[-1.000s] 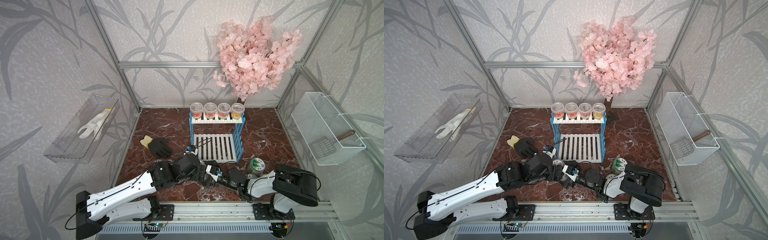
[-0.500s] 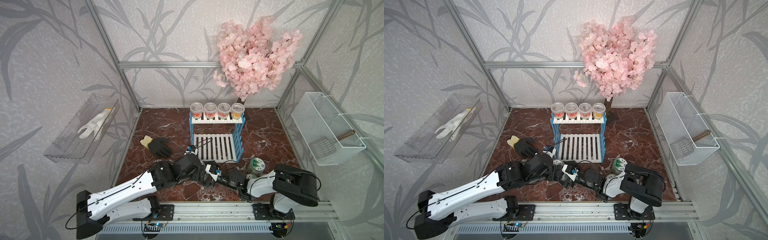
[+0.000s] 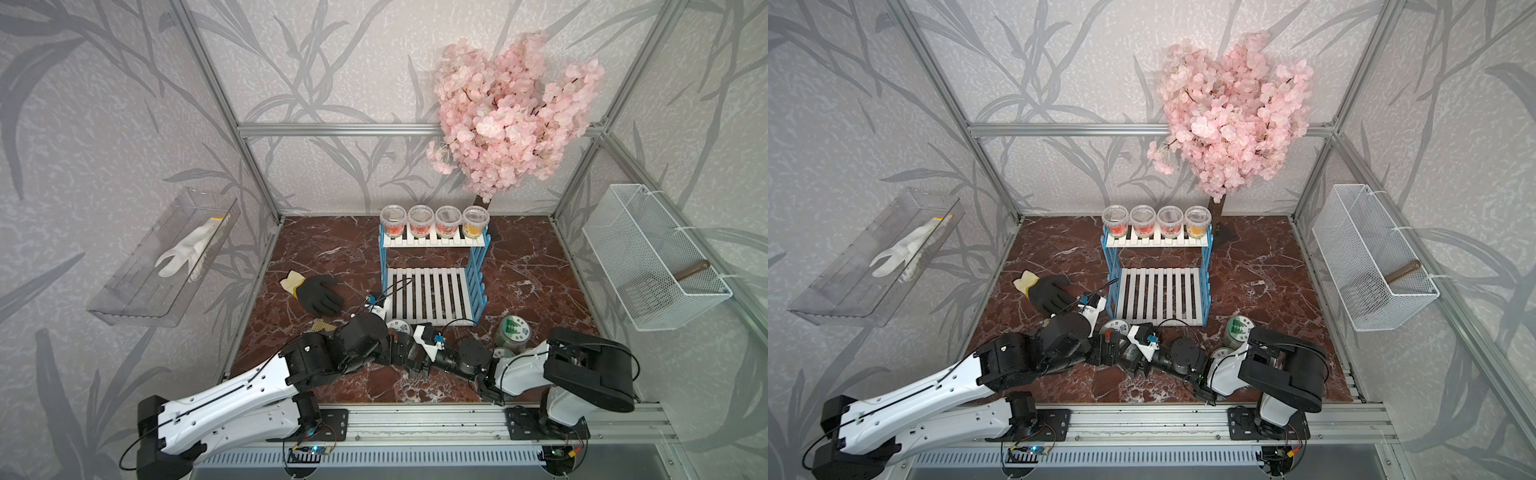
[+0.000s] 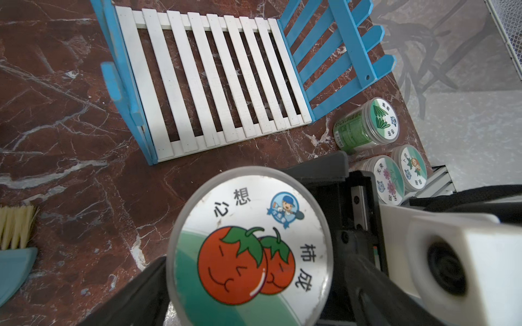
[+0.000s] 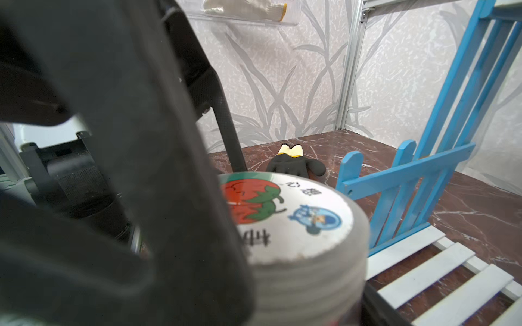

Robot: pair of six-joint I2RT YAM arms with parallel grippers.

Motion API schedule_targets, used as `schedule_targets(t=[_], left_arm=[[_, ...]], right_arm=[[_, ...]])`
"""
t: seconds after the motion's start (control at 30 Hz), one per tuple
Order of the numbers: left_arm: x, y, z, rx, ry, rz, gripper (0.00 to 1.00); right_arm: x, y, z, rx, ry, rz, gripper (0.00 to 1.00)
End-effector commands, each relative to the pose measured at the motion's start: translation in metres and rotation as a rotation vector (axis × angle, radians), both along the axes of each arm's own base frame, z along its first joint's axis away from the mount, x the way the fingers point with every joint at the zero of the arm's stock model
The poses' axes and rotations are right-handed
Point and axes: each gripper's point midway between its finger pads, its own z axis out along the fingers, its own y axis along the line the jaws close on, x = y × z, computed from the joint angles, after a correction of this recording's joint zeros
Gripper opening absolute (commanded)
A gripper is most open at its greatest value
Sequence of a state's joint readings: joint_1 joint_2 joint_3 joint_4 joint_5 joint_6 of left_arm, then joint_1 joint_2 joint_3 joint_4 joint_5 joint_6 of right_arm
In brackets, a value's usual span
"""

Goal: Place the seed container on the shelf
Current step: Pick up the seed jar at the center of the board.

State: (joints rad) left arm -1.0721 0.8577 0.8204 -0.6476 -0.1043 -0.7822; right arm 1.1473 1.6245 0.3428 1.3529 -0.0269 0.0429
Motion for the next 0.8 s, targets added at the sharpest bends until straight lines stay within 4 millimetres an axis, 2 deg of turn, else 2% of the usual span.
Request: schedule_targets(t=[0.0, 0.37, 0.77], left_arm=[[-0.005, -0.017, 0.020, -0.122, -0.019, -0.051, 0.95], [-0.004, -0.022, 0.020, -0.121, -0.036, -0.073, 0.93], [0.001, -0.012, 0.009, -0.064, -0.046, -0.037, 0.85]], right_arm=[[0.004, 0.002, 0.006, 0.033, 0.012, -0.013, 0.81], [-0.001, 0.004, -0.002, -0.023, 0.024, 0.017, 0.83], [0.002, 0.001, 0.001, -0.041, 0.036, -0.003, 0.85]])
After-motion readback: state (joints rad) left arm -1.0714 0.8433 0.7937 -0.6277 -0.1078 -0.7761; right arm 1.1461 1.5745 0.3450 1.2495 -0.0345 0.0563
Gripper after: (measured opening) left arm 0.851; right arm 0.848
